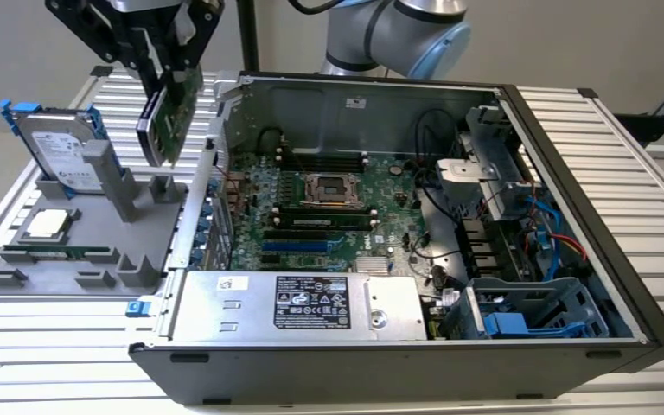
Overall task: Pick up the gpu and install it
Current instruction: 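Pick up the gpu and move the gpu toward the slot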
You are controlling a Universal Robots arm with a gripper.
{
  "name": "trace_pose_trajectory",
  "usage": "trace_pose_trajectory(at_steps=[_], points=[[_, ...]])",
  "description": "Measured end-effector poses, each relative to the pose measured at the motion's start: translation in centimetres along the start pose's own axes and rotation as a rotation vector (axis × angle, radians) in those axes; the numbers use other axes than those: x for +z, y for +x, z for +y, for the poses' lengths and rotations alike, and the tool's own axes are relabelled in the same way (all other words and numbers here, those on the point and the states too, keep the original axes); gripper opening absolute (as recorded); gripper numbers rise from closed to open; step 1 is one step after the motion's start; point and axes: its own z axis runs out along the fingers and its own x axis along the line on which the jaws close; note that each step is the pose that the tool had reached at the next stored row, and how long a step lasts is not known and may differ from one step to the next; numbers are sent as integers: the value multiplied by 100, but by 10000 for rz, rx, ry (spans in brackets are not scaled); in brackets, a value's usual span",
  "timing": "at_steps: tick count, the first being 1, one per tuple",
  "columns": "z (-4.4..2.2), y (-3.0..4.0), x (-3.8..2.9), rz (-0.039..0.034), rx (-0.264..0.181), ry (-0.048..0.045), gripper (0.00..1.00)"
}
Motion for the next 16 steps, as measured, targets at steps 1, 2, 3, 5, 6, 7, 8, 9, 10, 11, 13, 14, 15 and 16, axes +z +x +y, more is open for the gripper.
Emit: trace_pose_trajectory(at_steps=[1,2,3,5,6,7,8,9,10,11,13,14,15,16], points=[[1,-15,0,1,0,1,0],[2,-29,0,0,0,1,0],[2,-44,0,0,0,0,0],[4,-74,0,0,-1,1,0],[4,-88,0,1,-1,1,0],[5,-103,0,1,0,1,0],[6,-119,0,1,0,1,0],[6,-134,1,1,-1,0,0],[7,-150,0,2,0,1,0],[8,-165,1,2,0,1,0],[10,-196,1,1,0,1,0],[10,-212,1,2,0,1,0],[11,-226,1,2,0,1,0],[11,-239,1,1,0,1,0]])
